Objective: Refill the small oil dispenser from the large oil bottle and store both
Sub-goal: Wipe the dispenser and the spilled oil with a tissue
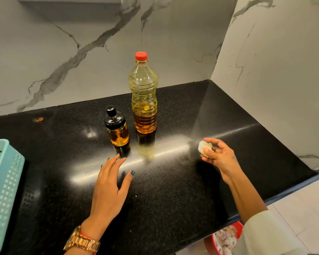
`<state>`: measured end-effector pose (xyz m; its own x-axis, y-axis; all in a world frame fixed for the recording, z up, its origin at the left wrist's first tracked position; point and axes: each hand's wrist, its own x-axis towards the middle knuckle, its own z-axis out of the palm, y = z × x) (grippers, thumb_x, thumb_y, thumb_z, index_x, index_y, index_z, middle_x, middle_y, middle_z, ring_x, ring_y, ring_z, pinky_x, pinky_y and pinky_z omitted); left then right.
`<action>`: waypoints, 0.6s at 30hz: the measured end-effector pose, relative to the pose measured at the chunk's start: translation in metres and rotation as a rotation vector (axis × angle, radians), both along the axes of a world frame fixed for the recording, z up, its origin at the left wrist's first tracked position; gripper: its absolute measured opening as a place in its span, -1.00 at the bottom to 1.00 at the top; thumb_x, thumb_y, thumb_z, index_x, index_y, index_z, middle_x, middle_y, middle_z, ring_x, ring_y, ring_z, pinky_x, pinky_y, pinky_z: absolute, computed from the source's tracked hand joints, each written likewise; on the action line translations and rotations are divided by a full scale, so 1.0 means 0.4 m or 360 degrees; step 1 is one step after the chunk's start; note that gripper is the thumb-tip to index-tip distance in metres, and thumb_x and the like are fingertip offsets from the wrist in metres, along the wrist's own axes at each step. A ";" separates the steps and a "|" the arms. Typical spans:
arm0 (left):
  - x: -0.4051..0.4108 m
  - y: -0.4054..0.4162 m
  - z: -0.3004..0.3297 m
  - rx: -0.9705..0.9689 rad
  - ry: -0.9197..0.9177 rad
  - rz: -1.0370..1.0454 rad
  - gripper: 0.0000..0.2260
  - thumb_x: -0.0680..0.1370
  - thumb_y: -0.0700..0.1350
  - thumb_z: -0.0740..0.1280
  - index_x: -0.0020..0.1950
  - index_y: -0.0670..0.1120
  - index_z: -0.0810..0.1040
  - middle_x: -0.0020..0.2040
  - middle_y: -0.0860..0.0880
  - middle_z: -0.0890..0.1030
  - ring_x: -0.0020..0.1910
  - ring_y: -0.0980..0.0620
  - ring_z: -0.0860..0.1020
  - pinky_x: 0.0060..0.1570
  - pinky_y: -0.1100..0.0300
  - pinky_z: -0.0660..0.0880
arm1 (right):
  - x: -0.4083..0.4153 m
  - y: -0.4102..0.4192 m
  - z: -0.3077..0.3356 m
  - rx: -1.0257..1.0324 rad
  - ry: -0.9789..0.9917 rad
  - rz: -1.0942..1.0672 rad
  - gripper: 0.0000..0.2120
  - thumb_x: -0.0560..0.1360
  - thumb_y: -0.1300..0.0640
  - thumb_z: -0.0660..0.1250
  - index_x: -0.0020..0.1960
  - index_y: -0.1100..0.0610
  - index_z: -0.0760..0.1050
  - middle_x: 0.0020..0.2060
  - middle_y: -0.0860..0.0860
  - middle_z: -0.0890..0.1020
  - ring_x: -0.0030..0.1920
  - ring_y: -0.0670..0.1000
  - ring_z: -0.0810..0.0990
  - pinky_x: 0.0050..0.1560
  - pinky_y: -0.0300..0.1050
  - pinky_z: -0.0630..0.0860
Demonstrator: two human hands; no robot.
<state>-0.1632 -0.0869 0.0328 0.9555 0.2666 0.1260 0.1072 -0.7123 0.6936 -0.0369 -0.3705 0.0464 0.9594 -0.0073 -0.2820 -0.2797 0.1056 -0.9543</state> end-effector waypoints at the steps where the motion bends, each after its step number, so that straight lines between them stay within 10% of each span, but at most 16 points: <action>1: 0.000 0.001 0.000 0.0000 0.0001 0.0002 -0.53 0.50 0.13 0.19 0.39 0.06 0.32 0.44 0.04 0.30 0.45 0.06 0.20 0.41 -0.08 0.21 | 0.001 0.008 0.001 -0.0015 -0.0010 0.0014 -0.76 0.47 0.39 0.30 0.09 0.18 0.53 -0.09 0.12 0.59 -0.15 0.04 0.59 -0.22 -0.27 0.61; 8: -0.004 0.010 -0.004 0.0009 0.0009 0.0031 -0.52 0.49 0.15 0.17 0.39 0.04 0.33 0.44 0.05 0.31 0.45 0.06 0.20 0.42 -0.08 0.21 | 0.014 0.024 -0.011 -0.0502 -0.0170 0.0048 -0.68 0.39 0.40 0.37 0.04 0.07 0.59 -0.07 0.06 0.62 -0.18 -0.05 0.61 -0.11 -0.24 0.61; 13: -0.004 0.006 -0.007 0.0007 0.0022 0.0023 -0.52 0.50 0.15 0.18 0.40 0.06 0.32 0.45 0.06 0.29 0.46 0.08 0.17 0.42 -0.05 0.18 | 0.066 0.044 -0.044 -0.1695 -0.0470 0.0232 -0.78 0.42 0.12 0.40 0.07 0.01 0.62 -0.10 0.02 0.64 0.00 0.03 0.57 0.05 -0.09 0.45; 18: -0.004 0.005 -0.006 0.0008 0.0013 0.0017 -0.53 0.50 0.14 0.18 0.40 0.06 0.32 0.45 0.06 0.29 0.46 0.08 0.16 0.43 -0.04 0.18 | 0.064 0.092 -0.085 -0.1908 -0.0871 0.0494 -0.85 0.43 0.27 0.38 -0.01 0.23 0.64 -0.11 0.17 0.56 -0.08 0.20 0.52 -0.09 -0.08 0.45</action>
